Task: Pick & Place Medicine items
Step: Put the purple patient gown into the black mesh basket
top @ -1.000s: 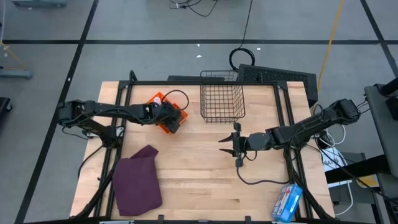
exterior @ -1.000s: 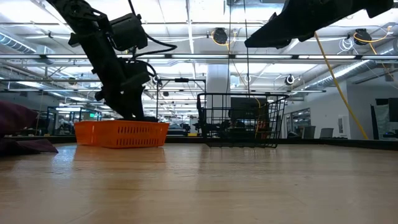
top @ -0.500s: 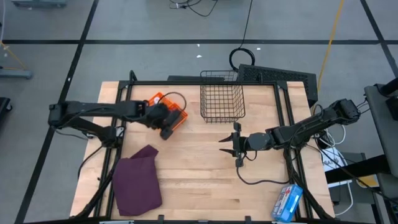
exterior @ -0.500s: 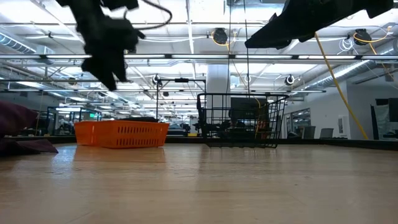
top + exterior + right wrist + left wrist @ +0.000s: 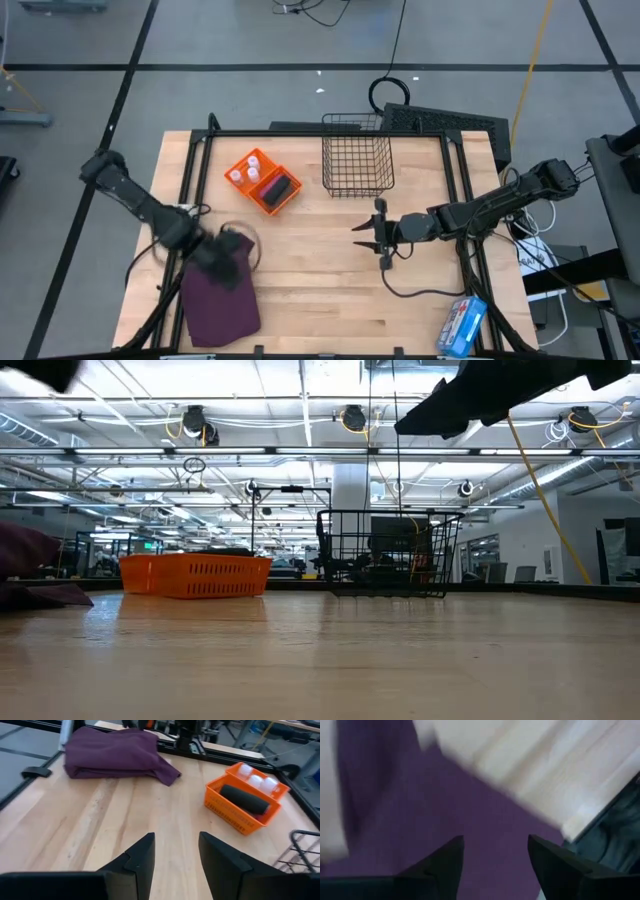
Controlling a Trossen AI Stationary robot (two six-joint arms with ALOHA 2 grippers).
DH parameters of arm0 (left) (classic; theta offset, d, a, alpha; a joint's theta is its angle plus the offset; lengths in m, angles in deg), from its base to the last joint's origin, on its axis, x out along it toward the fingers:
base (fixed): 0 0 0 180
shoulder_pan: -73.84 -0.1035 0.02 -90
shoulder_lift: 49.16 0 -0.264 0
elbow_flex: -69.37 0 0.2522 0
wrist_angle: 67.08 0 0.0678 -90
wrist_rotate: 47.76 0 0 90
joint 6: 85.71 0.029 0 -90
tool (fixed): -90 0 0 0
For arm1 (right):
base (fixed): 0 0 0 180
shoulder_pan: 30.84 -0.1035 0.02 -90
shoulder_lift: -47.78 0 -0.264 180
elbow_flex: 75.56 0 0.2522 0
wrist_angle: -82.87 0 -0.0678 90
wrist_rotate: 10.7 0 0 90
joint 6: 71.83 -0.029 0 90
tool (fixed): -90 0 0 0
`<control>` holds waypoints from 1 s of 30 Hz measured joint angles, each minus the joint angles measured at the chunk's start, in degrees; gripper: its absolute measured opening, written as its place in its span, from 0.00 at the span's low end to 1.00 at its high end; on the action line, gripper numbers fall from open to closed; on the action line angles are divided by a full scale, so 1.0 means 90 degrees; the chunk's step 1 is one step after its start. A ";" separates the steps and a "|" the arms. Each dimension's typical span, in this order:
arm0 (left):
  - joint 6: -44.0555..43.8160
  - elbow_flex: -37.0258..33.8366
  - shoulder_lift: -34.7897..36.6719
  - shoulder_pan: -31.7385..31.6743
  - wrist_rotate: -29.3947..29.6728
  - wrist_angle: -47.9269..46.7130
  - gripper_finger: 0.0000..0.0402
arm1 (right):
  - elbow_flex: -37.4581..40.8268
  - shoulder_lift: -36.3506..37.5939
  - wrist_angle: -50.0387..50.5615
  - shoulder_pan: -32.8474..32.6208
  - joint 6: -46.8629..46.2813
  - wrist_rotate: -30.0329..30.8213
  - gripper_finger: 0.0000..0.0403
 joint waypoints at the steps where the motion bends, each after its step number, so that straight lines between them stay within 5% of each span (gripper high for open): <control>1: -0.0396 0.0000 -0.0128 0.0290 -0.0057 -0.0003 0.55 | 0.0000 0.0000 -0.0007 0.0000 -0.0004 -0.0039 0.35; 9: -0.2112 -0.0002 -0.1402 0.1613 -0.0945 -0.0095 0.46 | 0.0000 0.0000 -0.0021 0.0000 0.0008 -0.0052 0.35; 15: -0.2109 -0.0005 -0.2257 0.1567 -0.0491 0.0211 0.40 | 0.0000 0.0000 -0.0056 -0.0011 -0.0038 -0.0239 0.35; 25: 0.0574 -0.0010 -0.2777 -0.0094 0.0251 0.3304 0.23 | 0.0000 0.0000 -0.0475 -0.0213 0.0053 -0.0366 0.35; 30: 0.2706 -0.0010 -0.2771 -0.1092 0.1488 0.4049 0.16 | 0.0000 0.0002 -0.0521 -0.0260 0.0199 -0.0367 0.35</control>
